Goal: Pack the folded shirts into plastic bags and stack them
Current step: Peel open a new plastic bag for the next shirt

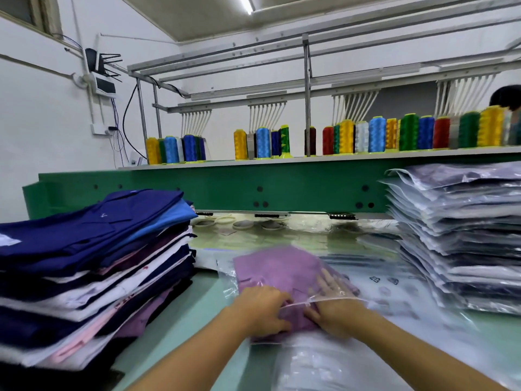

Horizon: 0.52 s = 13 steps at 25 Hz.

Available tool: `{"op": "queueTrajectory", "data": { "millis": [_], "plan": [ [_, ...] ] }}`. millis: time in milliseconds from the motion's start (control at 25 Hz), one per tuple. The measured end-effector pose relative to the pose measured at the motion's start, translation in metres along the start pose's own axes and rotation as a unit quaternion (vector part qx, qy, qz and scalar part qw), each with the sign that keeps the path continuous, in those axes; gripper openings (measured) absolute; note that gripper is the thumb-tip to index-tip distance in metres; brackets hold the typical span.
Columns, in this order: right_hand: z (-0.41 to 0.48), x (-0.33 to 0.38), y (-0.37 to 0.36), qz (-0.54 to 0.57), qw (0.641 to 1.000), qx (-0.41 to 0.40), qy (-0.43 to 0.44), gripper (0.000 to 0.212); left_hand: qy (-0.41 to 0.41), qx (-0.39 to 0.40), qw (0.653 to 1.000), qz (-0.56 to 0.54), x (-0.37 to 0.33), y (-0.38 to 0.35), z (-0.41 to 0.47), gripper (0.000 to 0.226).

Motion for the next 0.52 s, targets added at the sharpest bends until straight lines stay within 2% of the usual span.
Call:
{"op": "queueTrajectory", "data": {
  "millis": [40,120,200,320,400,520],
  "plan": [
    [-0.008,-0.001,0.0,0.02,1.0,-0.006,0.007,0.06,0.012,0.016,1.0,-0.016,0.005,-0.005,-0.004,0.046],
    [-0.029,-0.007,0.006,0.049,0.998,-0.022,0.03,0.043,0.02,0.041,0.998,-0.04,0.013,-0.011,-0.012,0.047],
    [-0.05,-0.012,0.018,-0.005,0.995,-0.066,0.072,0.026,0.021,0.042,0.998,-0.048,0.018,-0.015,-0.02,0.042],
    [-0.075,-0.01,0.038,-0.084,0.963,-0.218,0.137,0.012,0.031,0.024,0.998,-0.051,0.023,-0.018,-0.03,0.027],
    [-0.083,-0.015,0.039,-0.082,0.95,-0.279,0.115,0.031,0.027,0.014,0.998,-0.062,0.026,-0.02,-0.036,0.022],
    [-0.078,-0.029,0.031,-0.007,0.966,-0.255,0.044,0.058,0.029,0.003,0.995,-0.098,0.033,-0.019,-0.044,0.02]
  ]
}}
Point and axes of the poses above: each hand's wrist, its own z-axis towards the middle knuckle, its own y-axis out of the back of the hand, x = y × z, the point moved 5 cm from there along z, towards the middle knuckle, and after that the axes turned 7 degrees about y, right-handed, at the moved point
